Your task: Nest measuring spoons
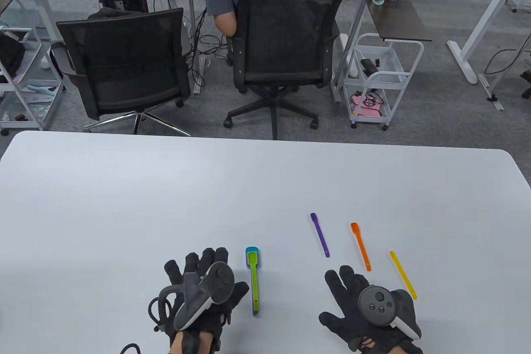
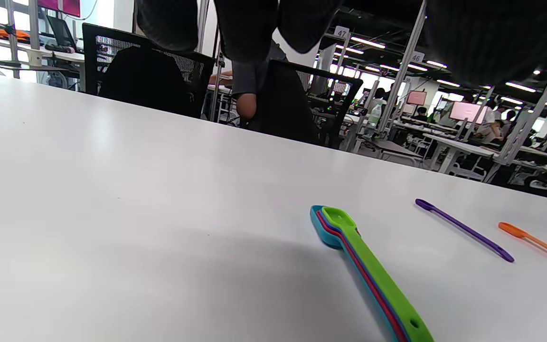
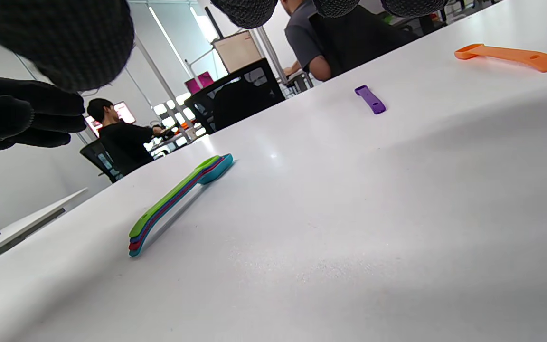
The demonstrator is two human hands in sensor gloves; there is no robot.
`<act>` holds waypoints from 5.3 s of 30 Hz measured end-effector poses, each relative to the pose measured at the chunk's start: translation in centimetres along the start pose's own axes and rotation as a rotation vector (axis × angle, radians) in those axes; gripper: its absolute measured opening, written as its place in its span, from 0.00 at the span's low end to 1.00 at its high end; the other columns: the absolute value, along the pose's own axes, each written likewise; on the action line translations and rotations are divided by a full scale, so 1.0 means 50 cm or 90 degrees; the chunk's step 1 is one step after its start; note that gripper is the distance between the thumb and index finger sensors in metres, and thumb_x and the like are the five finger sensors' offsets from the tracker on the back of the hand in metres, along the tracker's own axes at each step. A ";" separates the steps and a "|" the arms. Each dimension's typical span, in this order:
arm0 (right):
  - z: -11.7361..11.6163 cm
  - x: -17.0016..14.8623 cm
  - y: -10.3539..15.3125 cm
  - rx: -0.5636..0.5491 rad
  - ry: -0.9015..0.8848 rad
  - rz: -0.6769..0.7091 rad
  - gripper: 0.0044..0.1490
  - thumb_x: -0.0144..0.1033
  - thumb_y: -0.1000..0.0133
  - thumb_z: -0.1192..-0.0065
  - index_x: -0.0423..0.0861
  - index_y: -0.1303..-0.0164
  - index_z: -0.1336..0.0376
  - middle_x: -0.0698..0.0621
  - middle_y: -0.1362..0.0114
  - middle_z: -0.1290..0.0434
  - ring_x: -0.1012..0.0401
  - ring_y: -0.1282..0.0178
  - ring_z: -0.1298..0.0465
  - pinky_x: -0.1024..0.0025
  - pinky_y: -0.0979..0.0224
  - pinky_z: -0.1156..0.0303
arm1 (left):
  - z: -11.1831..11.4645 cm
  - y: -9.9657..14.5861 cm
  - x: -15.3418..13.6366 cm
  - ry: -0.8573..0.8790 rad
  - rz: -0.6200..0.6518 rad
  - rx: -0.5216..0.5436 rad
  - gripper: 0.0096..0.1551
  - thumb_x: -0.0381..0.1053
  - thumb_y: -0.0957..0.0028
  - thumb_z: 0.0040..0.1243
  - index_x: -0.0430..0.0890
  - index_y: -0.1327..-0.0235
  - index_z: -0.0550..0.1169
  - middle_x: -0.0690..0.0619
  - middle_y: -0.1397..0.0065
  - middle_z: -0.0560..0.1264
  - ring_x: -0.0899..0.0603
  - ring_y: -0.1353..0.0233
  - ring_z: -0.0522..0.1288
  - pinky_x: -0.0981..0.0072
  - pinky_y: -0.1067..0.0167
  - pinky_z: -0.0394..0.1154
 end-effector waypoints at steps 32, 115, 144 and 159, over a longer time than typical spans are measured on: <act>-0.039 -0.006 -0.021 0.058 0.039 -0.051 0.62 0.71 0.55 0.37 0.50 0.18 0.56 0.33 0.14 0.58 0.27 0.21 0.50 0.20 0.32 0.53 | 0.121 -0.030 -0.147 0.043 0.101 -0.144 0.67 0.76 0.57 0.66 0.58 0.13 0.45 0.44 0.08 0.37 0.23 0.12 0.31 0.15 0.31 0.30; 0.057 -0.112 -0.162 -0.104 0.161 -0.448 0.36 0.56 0.55 0.22 0.38 0.51 0.26 0.62 0.73 0.19 0.71 0.89 0.26 0.71 0.87 0.22 | 0.128 -0.034 -0.163 0.033 0.106 -0.157 0.67 0.75 0.57 0.67 0.56 0.12 0.48 0.41 0.08 0.38 0.21 0.15 0.29 0.15 0.32 0.31; -0.137 0.263 -0.196 -0.086 0.132 -0.341 0.36 0.56 0.55 0.22 0.37 0.54 0.25 0.63 0.75 0.18 0.71 0.91 0.25 0.70 0.88 0.21 | 0.135 -0.021 -0.155 0.034 0.129 -0.166 0.65 0.75 0.56 0.66 0.53 0.11 0.50 0.39 0.08 0.41 0.20 0.15 0.32 0.15 0.32 0.33; -0.177 0.277 -0.202 -0.066 0.154 -0.323 0.35 0.57 0.55 0.23 0.37 0.55 0.24 0.63 0.76 0.18 0.70 0.90 0.24 0.66 0.83 0.18 | 0.137 -0.018 -0.149 0.024 0.129 -0.173 0.66 0.75 0.56 0.66 0.53 0.11 0.50 0.39 0.08 0.41 0.20 0.15 0.32 0.15 0.32 0.33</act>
Point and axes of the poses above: the tracker on the back of each hand, its own x axis roughly to the thumb side, its own y axis roughly from the fingertips to the wrist, z = x × y, the point moved 2 cm from there along -y, roughly from the wrist to the fingertips
